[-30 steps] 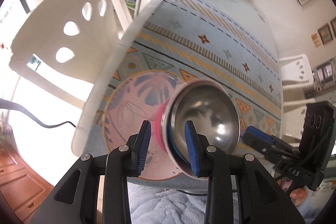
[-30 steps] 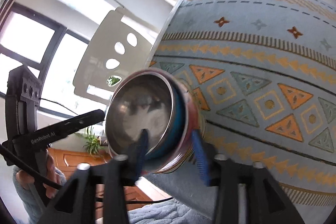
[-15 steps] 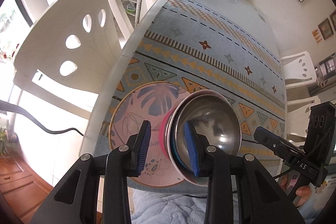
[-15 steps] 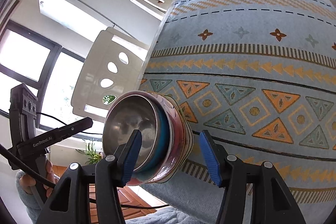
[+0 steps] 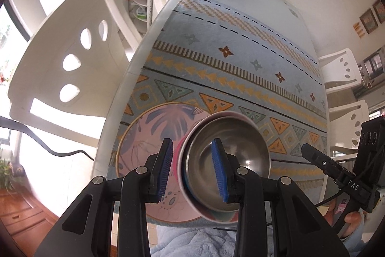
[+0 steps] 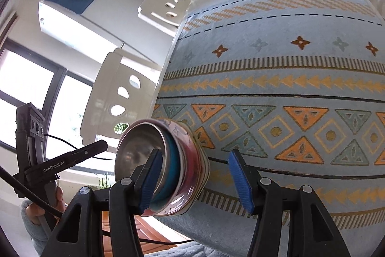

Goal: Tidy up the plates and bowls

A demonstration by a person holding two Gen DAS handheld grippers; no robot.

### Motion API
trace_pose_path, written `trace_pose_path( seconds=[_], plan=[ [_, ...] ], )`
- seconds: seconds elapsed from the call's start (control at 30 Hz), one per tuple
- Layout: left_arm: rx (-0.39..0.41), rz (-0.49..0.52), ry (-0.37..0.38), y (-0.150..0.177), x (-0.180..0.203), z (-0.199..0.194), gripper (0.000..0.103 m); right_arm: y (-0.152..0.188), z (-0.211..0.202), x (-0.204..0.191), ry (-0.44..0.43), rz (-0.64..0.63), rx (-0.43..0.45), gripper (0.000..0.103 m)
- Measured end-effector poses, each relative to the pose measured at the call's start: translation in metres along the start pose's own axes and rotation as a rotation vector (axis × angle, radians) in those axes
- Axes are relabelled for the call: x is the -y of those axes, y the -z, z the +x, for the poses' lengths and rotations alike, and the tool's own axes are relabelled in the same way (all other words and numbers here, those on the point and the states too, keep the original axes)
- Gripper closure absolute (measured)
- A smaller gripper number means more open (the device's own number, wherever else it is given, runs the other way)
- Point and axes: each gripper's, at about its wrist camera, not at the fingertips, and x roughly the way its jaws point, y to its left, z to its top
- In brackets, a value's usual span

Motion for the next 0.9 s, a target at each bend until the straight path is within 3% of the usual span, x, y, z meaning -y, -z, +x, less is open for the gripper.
trace_pose_path(
  seconds=[0.37,0.53,0.7,0.8,0.9],
  plan=[
    [-0.011,0.109,-0.014,-0.015,0.031,0.012,0.072,-0.001,-0.027,0.021,0.023,0.062,0.071,0.047],
    [0.006,0.084,-0.024,-0.010,0.024,0.007,0.072,0.002,-0.032,0.018,-0.024,0.038,0.074,0.047],
    [0.048,0.074,-0.177,0.011,0.016,-0.007,0.072,0.002,-0.030,-0.009,-0.070,-0.104,0.056,0.047],
    [0.057,0.089,-0.202,0.026,0.014,-0.013,0.068,0.004,-0.024,-0.033,-0.047,-0.228,0.038,0.047],
    [0.049,0.084,-0.183,0.041,0.007,-0.013,0.049,0.011,-0.011,-0.061,0.034,-0.392,0.014,0.047]
  ],
)
